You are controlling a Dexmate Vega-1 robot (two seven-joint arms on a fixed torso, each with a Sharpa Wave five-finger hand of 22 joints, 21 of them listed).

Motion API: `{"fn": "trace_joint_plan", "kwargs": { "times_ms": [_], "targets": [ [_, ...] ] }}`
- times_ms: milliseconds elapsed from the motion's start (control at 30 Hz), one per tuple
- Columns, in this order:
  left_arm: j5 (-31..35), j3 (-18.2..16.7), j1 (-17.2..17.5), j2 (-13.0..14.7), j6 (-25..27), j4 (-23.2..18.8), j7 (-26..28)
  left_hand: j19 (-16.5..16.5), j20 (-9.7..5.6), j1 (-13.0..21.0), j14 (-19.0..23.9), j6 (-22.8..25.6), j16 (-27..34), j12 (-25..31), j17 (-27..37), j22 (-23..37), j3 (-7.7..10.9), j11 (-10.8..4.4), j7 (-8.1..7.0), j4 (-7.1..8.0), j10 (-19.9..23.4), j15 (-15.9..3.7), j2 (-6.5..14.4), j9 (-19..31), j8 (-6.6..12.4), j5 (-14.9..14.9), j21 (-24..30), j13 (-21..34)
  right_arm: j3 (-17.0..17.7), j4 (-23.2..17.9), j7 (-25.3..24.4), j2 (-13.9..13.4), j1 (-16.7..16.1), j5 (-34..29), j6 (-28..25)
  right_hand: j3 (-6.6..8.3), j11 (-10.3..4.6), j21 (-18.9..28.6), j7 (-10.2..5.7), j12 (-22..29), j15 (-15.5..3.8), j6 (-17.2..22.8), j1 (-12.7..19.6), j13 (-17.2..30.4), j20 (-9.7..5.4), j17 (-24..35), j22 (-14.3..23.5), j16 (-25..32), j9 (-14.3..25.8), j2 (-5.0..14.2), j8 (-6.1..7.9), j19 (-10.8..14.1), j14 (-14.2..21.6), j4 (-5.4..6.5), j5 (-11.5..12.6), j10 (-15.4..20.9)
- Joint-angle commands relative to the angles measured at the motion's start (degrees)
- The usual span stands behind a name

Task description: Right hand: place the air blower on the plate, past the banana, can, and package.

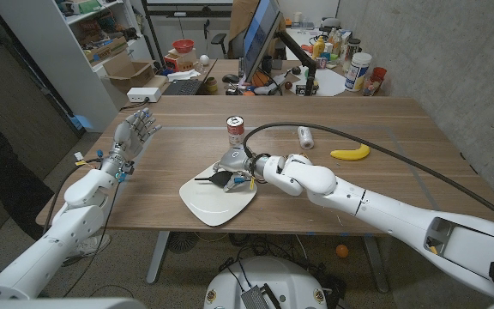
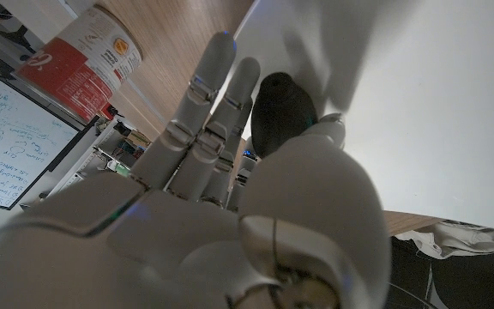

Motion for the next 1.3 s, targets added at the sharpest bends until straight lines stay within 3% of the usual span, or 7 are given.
{"fn": "trace_joint_plan", "kwargs": {
  "times_ms": [33,100,200,733,1033,1200,1300],
  "targets": [
    [-0.2,-0.3,0.5,0.2,-0.2,-0.3,-0.1,0.3,0.09,-0.3,0.0,-0.1,0.1,0.2,0.2,0.1,-0.29,0.27,0.05,0.08,-0.2,0.52,6.2,0.2,0.13,0.4,-0.1,0.2,1.1,-1.8,0.2,-0.4,-0.7,-0.7,-0.1,0.20,0.15,-0.4,-0.56,-1.6,-0.10,-3.3,-1.1,-1.5,-0.20,-0.6,0.1,0.7,-1.1,-0.17,-1.97,-0.2,-0.6,0.03,0.4,-1.1],
    [-0.2,-0.3,0.5,0.3,-0.3,-0.3,-0.2,0.3,0.09,-0.3,0.0,-0.1,0.1,0.2,0.2,0.1,-0.29,0.28,0.07,0.08,-0.2,0.55,6.2,0.2,0.14,0.4,-0.2,0.2,1.3,-2.2,0.4,-0.4,-0.7,-0.8,-0.2,0.06,0.17,-0.5,-0.79,-2.9,-0.07,-6.1,-1.8,-2.4,-0.16,-1.1,0.0,0.9,-1.7,-0.49,-2.96,-0.1,-0.8,0.08,0.5,-2.2],
    [-0.3,-0.4,0.6,0.3,-0.2,-0.4,-0.2,0.3,0.08,-0.3,0.0,-0.1,0.1,0.2,0.2,0.1,-0.29,0.39,0.04,0.08,-0.3,0.55,6.2,0.2,0.13,0.4,-0.2,0.2,1.6,-2.5,0.2,-0.5,-0.8,-0.8,-0.1,-0.22,0.28,-0.6,-0.72,-3.5,0.04,-7.3,-2.7,-3.0,0.00,-1.2,0.0,1.1,-2.2,-1.00,-3.13,0.1,-0.9,0.25,0.5,-2.3],
    [-0.6,-0.9,1.5,0.5,-0.5,-0.8,-0.2,0.4,0.14,-0.3,0.0,-0.2,0.1,0.2,0.2,0.1,-0.27,0.33,0.08,0.06,-0.3,0.63,6.2,0.2,0.12,0.4,-0.3,0.2,2.8,-4.3,-0.4,-0.6,-1.1,-1.9,-0.1,-0.39,0.58,-1.6,-0.36,-6.7,0.24,-8.7,-7.6,-5.6,1.40,-2.5,-0.1,0.8,-3.9,-2.02,-2.64,-0.6,-3.5,0.92,0.6,-4.4],
    [-0.8,-1.3,2.1,0.5,-0.7,-1.3,-0.1,0.4,0.17,-0.3,0.0,-0.2,0.1,0.2,0.2,0.1,-0.26,0.51,0.08,0.05,-0.3,0.64,6.2,0.2,0.13,0.4,-0.4,0.2,3.4,-5.7,-1.1,-1.1,-1.6,-2.9,0.0,0.03,-0.13,-5.0,-0.51,-10.3,1.41,-9.5,-11.0,-8.1,5.65,-5.6,-0.5,-0.7,-5.2,-1.66,-2.27,-5.7,-9.7,0.61,0.9,-7.3],
    [-0.8,-1.3,2.3,0.5,-0.7,-1.6,-0.1,0.5,0.21,-0.3,0.2,-0.2,0.2,0.2,0.2,0.1,-0.26,0.60,0.01,0.05,-0.3,0.65,6.2,0.2,0.13,0.4,-0.4,0.2,3.9,-6.6,-1.7,-1.4,-2.2,-3.5,-0.2,0.23,-1.44,-9.1,-1.00,-14.5,2.25,-9.7,-12.0,-10.4,9.42,-9.6,-0.7,-0.9,-5.7,-1.93,-1.93,-10.6,-16.9,0.05,1.2,-11.4],
    [-0.8,-1.3,2.4,0.5,-0.7,-1.7,0.0,0.5,0.24,-0.3,0.2,-0.2,0.2,0.2,0.2,0.1,-0.26,0.54,0.02,0.05,-0.3,0.64,6.2,0.2,0.13,0.4,-0.4,0.2,4.3,-7.1,-1.9,-1.7,-2.5,-3.6,-0.2,0.19,-1.39,-10.5,-1.01,-15.8,2.65,-9.7,-12.4,-11.1,10.42,-10.9,-0.8,-1.0,-5.7,-2.14,-1.85,-12.0,-19.8,-0.01,1.2,-12.4]
  ]
}}
